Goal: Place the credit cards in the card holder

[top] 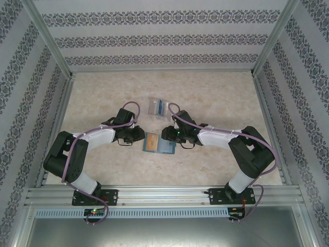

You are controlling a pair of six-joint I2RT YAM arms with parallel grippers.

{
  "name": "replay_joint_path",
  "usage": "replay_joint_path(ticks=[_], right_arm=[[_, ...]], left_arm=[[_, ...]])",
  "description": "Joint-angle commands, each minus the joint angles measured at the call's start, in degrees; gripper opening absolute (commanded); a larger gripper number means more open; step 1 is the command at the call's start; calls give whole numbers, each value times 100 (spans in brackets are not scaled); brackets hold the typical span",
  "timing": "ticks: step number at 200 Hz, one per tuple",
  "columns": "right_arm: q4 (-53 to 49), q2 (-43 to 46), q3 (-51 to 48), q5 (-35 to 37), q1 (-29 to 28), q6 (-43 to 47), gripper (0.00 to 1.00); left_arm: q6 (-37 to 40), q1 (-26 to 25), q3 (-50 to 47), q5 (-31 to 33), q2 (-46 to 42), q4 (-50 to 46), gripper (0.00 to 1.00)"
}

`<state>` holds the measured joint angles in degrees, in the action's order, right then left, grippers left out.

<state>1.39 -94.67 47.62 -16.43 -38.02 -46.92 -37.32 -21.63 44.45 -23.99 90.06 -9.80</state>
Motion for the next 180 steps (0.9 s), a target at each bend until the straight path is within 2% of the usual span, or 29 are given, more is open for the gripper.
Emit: replay_joint_path(ticks=[1,55,79,97,119,138,180], right_arm=[[386,1,37,-316,-30,-168,43],[736,-167,199,-764,-130,-312,43],[982,-359,360,-891,-318,-458,43],[1052,-517,584,-896,-515,-459,43],[1094,-832,836,-826,-752,-444,42],[925,-913,947,-386,-977,-263,42],[917,-270,687,-74,-786,-37,43]], left_arm=[[41,51,-68,-52,-20,38,23],[33,62,-90,-54,-82,55,24],[-142,245,-220,-506,-145,366,26],[-153,397,-245,-560,-279,338,30],[-215,600,-257,-648,-504,328,39],[-320,794,-243,-682,-703,332,43],[-78,880,96,-370,-980,-243,50]])
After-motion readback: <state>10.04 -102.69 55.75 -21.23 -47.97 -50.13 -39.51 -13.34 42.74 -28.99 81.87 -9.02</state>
